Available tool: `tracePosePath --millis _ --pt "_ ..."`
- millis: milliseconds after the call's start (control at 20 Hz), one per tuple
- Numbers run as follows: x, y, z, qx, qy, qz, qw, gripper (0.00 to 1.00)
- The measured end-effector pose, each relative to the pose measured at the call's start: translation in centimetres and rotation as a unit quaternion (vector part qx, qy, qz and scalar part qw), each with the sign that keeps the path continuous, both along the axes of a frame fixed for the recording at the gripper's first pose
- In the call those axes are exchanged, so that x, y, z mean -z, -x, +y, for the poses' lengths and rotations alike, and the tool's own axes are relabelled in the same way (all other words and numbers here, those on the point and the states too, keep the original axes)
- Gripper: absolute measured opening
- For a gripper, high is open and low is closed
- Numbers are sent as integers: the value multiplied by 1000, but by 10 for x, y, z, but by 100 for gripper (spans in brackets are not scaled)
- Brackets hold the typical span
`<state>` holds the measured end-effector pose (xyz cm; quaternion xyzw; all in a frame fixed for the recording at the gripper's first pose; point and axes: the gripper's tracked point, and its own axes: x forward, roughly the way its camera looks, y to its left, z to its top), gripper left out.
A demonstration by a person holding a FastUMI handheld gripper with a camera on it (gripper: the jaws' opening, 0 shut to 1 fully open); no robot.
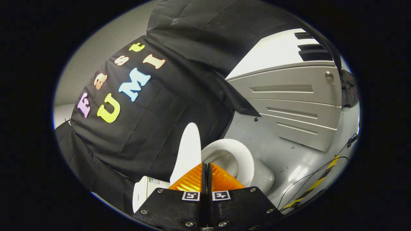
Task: Open the toilet lid.
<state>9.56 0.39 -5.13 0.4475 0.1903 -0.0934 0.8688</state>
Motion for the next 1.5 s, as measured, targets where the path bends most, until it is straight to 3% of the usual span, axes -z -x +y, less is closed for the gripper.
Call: tracePosePath --millis 1250,1500 --pt "-89 -1 52 -39 67 -43 996 0" --pt "-105 -1 66 -51 108 -49 992 0"
